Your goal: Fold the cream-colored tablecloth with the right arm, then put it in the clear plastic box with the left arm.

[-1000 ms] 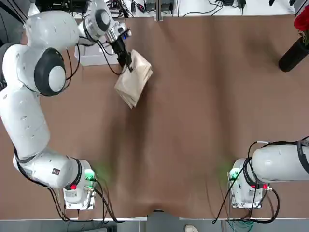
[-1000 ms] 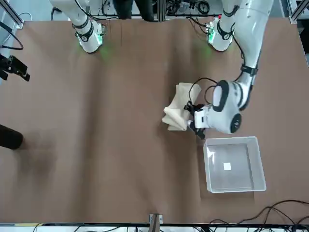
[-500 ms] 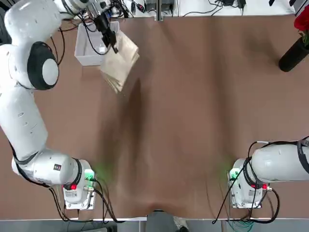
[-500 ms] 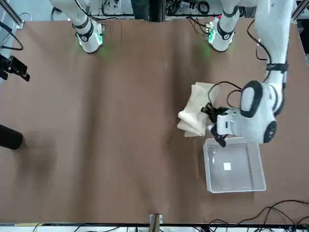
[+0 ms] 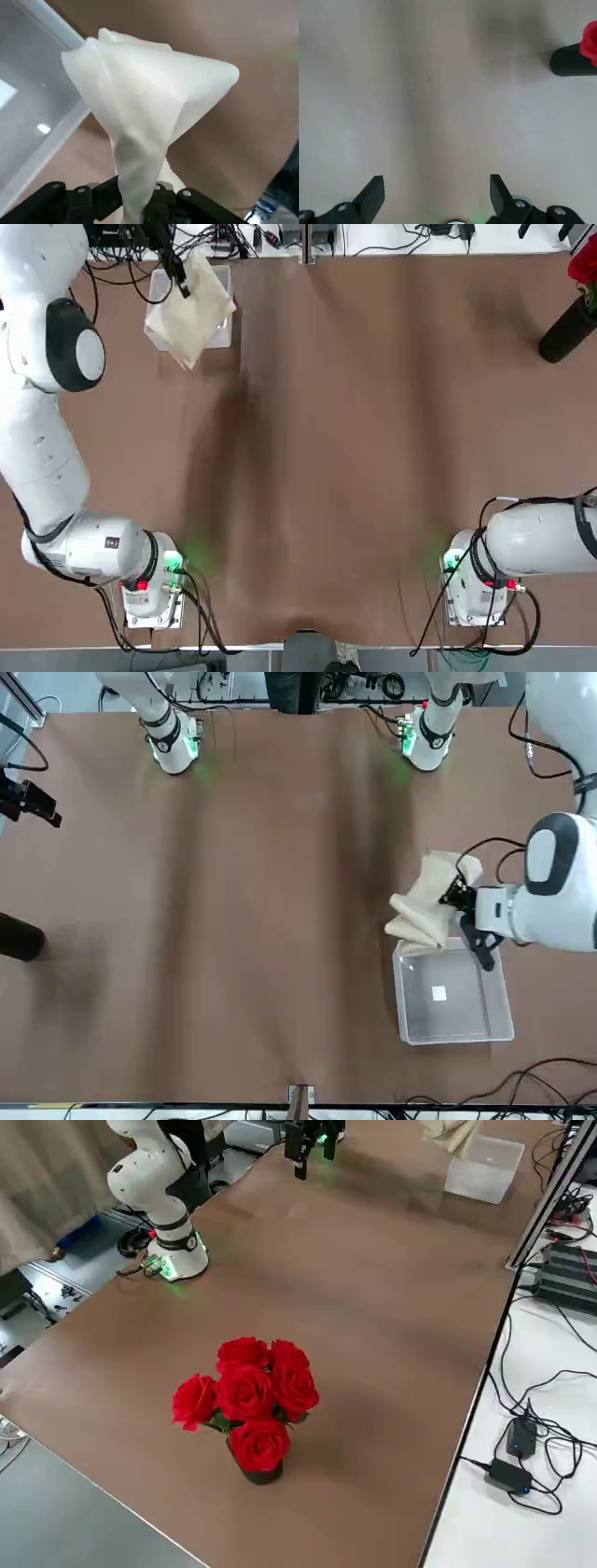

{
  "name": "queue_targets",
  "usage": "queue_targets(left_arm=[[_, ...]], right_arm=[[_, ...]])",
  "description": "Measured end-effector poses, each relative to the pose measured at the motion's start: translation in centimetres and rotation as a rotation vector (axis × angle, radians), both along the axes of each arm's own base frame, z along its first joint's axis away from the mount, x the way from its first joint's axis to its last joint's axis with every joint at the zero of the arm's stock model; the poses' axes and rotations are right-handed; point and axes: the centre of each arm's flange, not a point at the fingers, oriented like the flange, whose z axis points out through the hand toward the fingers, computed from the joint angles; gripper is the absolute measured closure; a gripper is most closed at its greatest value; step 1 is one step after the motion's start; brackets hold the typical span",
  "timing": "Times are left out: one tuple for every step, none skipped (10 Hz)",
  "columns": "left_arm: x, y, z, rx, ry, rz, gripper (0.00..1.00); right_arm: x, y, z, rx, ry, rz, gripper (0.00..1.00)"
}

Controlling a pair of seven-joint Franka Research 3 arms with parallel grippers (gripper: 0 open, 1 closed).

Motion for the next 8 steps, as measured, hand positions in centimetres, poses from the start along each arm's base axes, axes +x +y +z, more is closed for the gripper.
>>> queue_targets(left_arm=[[0.7,1.0,0.0,0.024,-0.03,-0.048,0.85],[1.5,1.4,0.0,0.043,-0.059,-0.105,0.85],[2.4,1.6,0.1,0.068,-0.089,-0.156,0.85],[3.0,1.4,0.2,0.108,-0.113,-0.225,0.85],[3.5,0.8,0.0,0.149,-0.131,-0.306,0.85],[3.8,0.2,-0.3,0.187,-0.138,-0.377,0.85],[4.1,-0.3,-1.0,0.211,-0.141,-0.43,0.85],[4.6,-0.6,-2.0,0.227,-0.154,-0.463,0.85]], right_arm=[[0.0,-0.5,0.0,0.0,0.0,-0.009,0.0],[-0.1,-0.7,0.0,0.0,0.001,-0.013,0.0],[-0.1,-0.8,0.0,0.0,0.001,-0.016,0.0],[-0.1,-1.2,0.0,0.0,0.001,-0.023,0.0],[-0.1,-1.6,0.0,0.0,-0.001,-0.031,0.0],[-0.1,-1.8,0.1,-0.001,-0.004,-0.035,0.0],[-0.1,-1.8,0.1,-0.001,-0.008,-0.035,0.0],[0.0,-1.7,0.1,-0.001,-0.011,-0.034,0.0]])
